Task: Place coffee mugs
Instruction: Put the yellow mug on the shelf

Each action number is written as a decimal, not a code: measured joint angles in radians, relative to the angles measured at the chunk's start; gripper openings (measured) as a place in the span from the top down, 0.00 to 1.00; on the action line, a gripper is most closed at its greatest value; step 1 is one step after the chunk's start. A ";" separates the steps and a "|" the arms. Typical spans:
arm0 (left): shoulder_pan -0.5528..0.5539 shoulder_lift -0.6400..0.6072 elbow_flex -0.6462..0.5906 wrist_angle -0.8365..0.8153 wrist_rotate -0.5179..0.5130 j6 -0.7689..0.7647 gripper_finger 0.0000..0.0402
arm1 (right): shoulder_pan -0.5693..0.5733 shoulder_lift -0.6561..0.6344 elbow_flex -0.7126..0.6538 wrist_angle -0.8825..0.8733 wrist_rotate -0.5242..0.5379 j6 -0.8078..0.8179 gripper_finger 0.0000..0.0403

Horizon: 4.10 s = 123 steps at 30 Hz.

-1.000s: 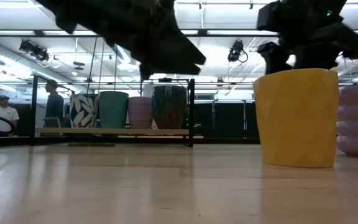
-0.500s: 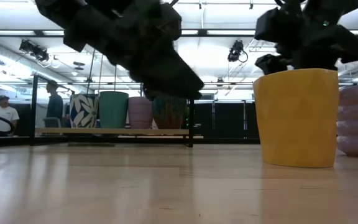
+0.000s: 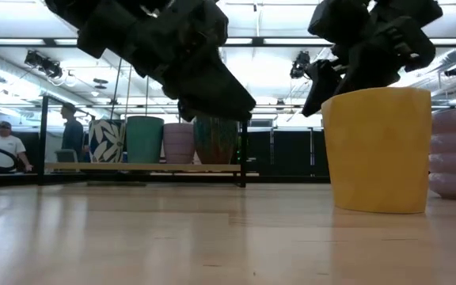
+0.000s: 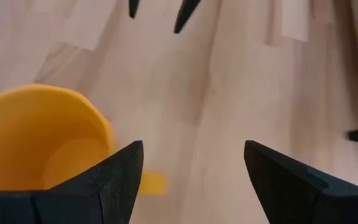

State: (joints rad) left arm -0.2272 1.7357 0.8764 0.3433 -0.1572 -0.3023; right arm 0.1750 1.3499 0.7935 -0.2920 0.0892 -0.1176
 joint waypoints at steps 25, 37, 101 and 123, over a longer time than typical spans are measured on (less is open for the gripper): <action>0.001 0.022 0.000 0.001 0.024 -0.003 0.60 | -0.038 0.094 -0.024 0.004 -0.058 -0.006 0.29; -0.001 0.025 0.000 0.004 0.031 -0.026 0.60 | -0.093 0.140 -0.004 0.186 -0.181 -0.143 0.30; 0.206 0.363 0.009 0.703 0.527 0.311 0.60 | 0.124 -0.175 0.076 -0.258 0.003 0.201 0.32; 0.190 0.426 0.031 0.757 0.506 0.287 0.60 | 0.133 -0.174 -0.036 -0.150 -0.073 0.267 0.32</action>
State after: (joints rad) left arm -0.0370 2.1619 0.9071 1.1003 0.3483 -0.0152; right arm 0.3078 1.1759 0.7578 -0.4420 0.0166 0.1491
